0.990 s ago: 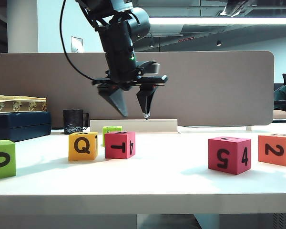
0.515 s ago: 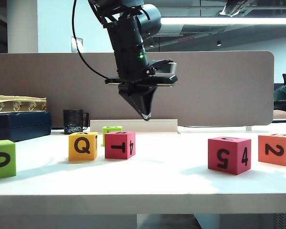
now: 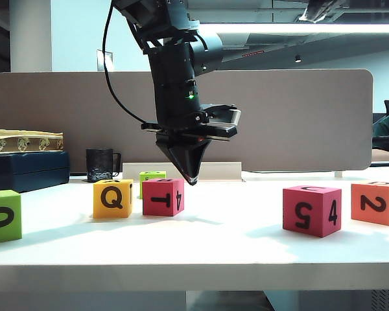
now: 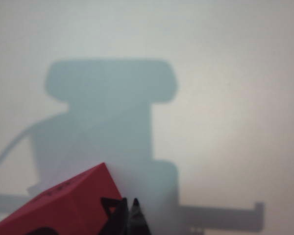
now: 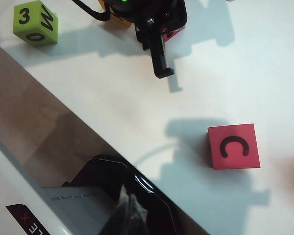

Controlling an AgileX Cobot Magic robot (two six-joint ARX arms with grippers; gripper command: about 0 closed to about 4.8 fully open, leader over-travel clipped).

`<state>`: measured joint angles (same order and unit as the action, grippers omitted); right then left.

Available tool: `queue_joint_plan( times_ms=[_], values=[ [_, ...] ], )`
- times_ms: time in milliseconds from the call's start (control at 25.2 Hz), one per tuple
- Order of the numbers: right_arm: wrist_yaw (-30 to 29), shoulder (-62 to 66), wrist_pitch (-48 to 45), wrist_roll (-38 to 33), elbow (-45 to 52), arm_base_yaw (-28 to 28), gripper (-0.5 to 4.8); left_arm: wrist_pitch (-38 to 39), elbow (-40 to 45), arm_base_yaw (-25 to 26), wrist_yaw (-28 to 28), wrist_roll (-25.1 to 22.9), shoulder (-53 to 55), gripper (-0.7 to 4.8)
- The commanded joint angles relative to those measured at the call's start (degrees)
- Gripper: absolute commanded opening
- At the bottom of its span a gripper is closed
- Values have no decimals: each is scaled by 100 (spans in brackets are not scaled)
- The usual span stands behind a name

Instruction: Select the appropriate blocks from the scattered letter blocks on the table and arrange them in a row to spell out "ABCD".

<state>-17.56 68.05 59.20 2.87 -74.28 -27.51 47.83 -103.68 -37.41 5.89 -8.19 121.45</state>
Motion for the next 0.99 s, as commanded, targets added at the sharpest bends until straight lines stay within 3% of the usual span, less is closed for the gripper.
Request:
queue_joint_plan(
  times_ms=[40,396,555,990],
  values=[
    [9,-15,-77,24,-20,-4,-1,-114,-15,-9,251,-39,-26,-6],
    [9,-17,-72,24,-20,-4,-2,-188,-15,-7,640,-33,111,-6],
    [7,-15,-70,24,-20,-4,-1,-232,-15,-4,1080,197,127,-6],
    [7,-15,-26,24,-20,-4,-1,-273,-15,129,1123,592,127,-6]
  ],
)
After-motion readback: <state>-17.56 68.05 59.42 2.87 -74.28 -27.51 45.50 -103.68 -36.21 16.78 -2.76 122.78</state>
